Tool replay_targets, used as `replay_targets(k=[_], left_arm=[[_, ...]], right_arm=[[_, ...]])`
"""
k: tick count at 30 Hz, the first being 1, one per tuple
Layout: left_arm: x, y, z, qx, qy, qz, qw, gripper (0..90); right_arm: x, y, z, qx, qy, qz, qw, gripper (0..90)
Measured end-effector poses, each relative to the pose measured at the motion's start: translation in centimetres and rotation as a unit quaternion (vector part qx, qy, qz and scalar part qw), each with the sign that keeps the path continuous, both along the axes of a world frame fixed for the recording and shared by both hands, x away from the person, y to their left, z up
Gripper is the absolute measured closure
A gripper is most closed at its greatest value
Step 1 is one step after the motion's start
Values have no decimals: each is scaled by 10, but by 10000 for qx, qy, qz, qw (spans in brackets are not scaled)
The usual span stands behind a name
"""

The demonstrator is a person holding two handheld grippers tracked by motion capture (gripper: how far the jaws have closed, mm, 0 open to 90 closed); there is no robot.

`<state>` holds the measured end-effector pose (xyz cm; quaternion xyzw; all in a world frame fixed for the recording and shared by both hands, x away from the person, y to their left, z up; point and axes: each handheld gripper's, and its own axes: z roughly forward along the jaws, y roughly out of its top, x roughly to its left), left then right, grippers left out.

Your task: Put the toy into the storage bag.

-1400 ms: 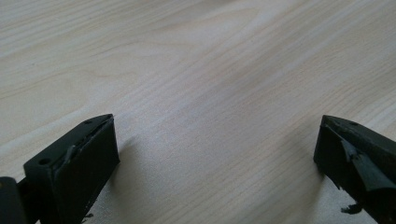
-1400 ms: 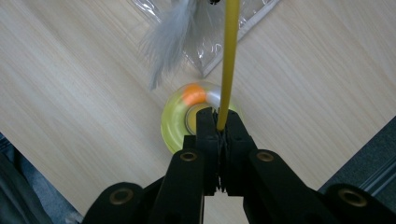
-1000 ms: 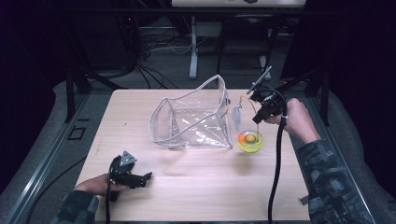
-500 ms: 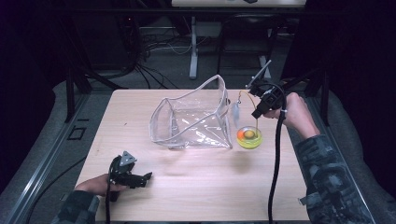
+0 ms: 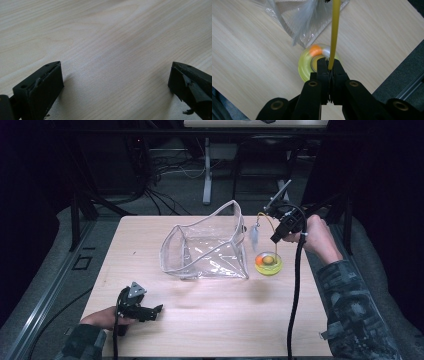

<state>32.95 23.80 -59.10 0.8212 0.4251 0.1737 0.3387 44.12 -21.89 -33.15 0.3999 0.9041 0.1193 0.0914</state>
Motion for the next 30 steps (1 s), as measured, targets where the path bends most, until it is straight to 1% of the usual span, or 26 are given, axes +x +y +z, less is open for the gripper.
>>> replay_targets(k=[5, 9, 13, 16, 19, 22, 24, 30], left_arm=[[0, 0, 0, 1, 0, 0, 10000, 0], [0, 0, 0, -5, 1, 8, 10000, 0], [0, 0, 0, -9, 2, 13, 10000, 0], [0, 0, 0, 4, -2, -3, 10000, 0], [0, 0, 0, 4, -2, -4, 10000, 0], [0, 0, 0, 1, 0, 0, 10000, 0], [0, 0, 0, 0, 0, 1, 10000, 0], [0, 0, 0, -6, 3, 9, 10000, 0]], right_arm=[[2, 0, 8, -9, -90, -27, 10000, 882], [3, -1, 11, 19, -116, -50, 9999, 883], [3, -2, 14, -19, -142, -53, 9999, 883], [2, -2, 17, 35, -177, -79, 9998, 883], [3, -3, 22, -13, -208, -82, 9997, 883], [1, -2, 28, 19, -291, -66, 9996, 882], [0, -2, 30, 17, -297, -57, 9995, 883], [2, -1, 41, 16, -349, -54, 9994, 882]])
